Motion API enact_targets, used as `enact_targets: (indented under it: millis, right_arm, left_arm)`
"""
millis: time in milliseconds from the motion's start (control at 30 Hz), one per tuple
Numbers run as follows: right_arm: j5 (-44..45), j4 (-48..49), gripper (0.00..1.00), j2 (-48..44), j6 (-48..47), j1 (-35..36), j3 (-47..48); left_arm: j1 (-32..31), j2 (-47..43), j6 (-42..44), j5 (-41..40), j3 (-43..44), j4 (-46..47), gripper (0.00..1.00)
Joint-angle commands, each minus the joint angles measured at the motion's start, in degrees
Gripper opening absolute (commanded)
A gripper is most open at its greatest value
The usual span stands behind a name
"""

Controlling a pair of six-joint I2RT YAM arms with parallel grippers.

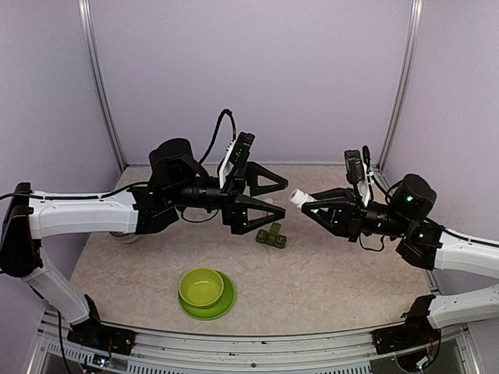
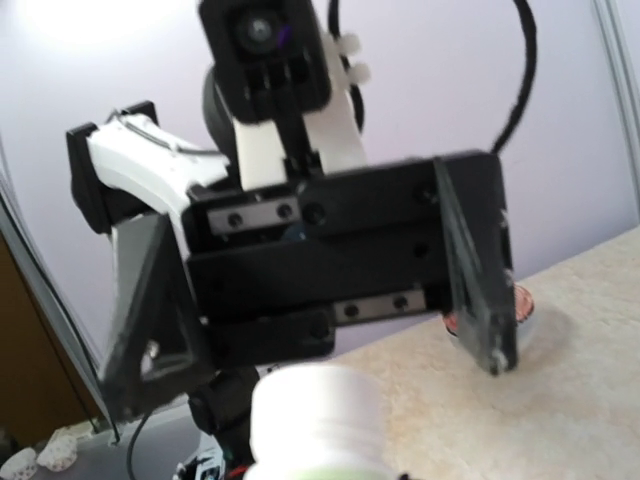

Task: Sort the pills into containers
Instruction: Unscrew the lid of the pill bottle from the pill bottle.

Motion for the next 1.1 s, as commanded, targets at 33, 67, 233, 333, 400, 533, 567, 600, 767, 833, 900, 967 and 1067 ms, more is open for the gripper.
enact_targets:
  millis: [33, 67, 233, 333, 400, 533, 567, 600, 767, 833, 900, 967, 1067]
  right_arm:
    - [2.5, 10.3, 0.11, 2.9, 2.5, 2.3, -1.7]
    - [3.0, 11.1, 0.11, 3.7, 2.4, 2.6, -1.7]
    - [4.8, 13.4, 0.11, 7.4, 1.8, 3.8, -0.7]
    - [6.4, 15.3, 0.1, 8.6, 1.8, 4.2, -0.8]
    - [8.1, 15.8, 0.1, 9.2, 2.0, 4.3, -1.1]
    - [9.6, 18.2, 0.1, 10.0, 2.7, 4.4, -2.3]
    - [10.4, 18.4, 0.1, 10.0, 2.9, 4.4, -2.4]
    - [11.2, 18.3, 0.1, 9.7, 2.9, 4.4, -2.6]
    - [15.9, 17.7, 0.1, 7.0, 2.1, 4.4, -4.1]
    - [17.5, 16.7, 0.1, 5.9, 1.4, 4.3, -4.3]
    - [19.0, 16.1, 0.1, 4.6, 0.9, 4.4, -4.8]
    - [19.9, 15.3, 0.1, 3.4, 0.3, 4.4, -5.0]
    - [21.4, 13.7, 0.1, 1.8, -0.7, 4.4, -4.9]
  left_arm:
    - [-1.8, 2.1, -4.7, -3.3, -2.6, 16.0, 0.99]
    - [-2.0, 2.7, -5.9, -3.5, -2.4, 17.2, 0.99]
    - [-3.1, 4.4, -7.7, -3.4, -1.1, 20.3, 0.99]
    - [-3.5, 5.1, -8.1, -2.7, -0.5, 21.0, 0.99]
    - [-3.6, 5.2, -8.2, -2.3, -0.5, 21.4, 0.99]
    - [-3.8, 5.3, -7.9, -1.9, -0.8, 21.2, 0.98]
    - [-3.9, 5.2, -8.0, -1.9, -0.9, 21.1, 0.98]
    - [-3.9, 5.1, -7.9, -1.9, -1.1, 21.0, 0.98]
    - [-3.9, 4.8, -7.2, -1.8, -1.4, 19.6, 0.97]
    - [-4.0, 4.8, -7.0, -1.8, -1.3, 18.8, 0.97]
    - [-4.0, 4.8, -6.7, -1.9, -1.4, 18.1, 0.97]
    - [-4.0, 4.8, -6.4, -1.8, -1.4, 17.4, 0.97]
    - [-4.0, 4.5, -6.1, -1.5, -1.6, 16.5, 0.96]
